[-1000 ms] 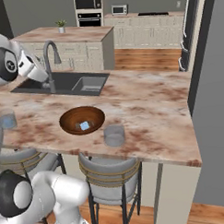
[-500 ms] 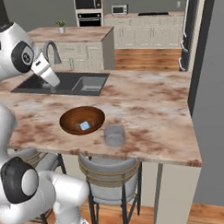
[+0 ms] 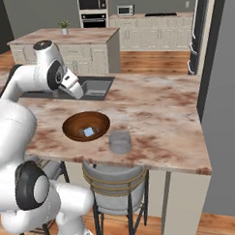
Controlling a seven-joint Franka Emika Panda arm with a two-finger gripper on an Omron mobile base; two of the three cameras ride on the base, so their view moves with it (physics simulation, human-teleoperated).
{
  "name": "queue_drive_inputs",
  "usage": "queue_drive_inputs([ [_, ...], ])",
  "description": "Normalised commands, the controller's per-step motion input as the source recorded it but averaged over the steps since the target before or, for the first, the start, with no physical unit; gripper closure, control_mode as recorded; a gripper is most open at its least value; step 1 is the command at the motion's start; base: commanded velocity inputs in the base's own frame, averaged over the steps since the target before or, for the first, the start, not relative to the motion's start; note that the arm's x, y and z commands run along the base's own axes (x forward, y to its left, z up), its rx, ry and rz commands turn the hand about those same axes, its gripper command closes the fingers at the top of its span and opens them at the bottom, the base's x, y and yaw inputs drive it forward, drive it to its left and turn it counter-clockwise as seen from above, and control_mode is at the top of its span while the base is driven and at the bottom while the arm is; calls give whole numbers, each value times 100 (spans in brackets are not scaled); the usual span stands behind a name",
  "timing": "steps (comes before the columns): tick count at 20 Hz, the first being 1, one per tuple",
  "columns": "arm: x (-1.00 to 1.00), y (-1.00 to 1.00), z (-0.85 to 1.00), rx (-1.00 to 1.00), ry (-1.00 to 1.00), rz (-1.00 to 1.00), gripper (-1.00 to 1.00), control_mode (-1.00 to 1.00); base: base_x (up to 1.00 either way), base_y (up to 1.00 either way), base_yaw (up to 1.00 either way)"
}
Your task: There are four ice cubes in the ice bowl. Place two ice cubes in each glass of water.
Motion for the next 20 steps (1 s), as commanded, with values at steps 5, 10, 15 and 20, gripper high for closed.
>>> queue_drive_inputs([
  [5, 76, 7, -47, -2, 39, 2, -100, -100, 0, 0, 0],
  [10, 43, 5, -54, 0, 34, -5, -100, -100, 0, 0, 0],
  [15, 32, 2, -66, -3, 22, -7, -100, -100, 0, 0, 0],
  [20, 4, 0, -62, -4, 13, -5, -100, -100, 0, 0, 0],
])
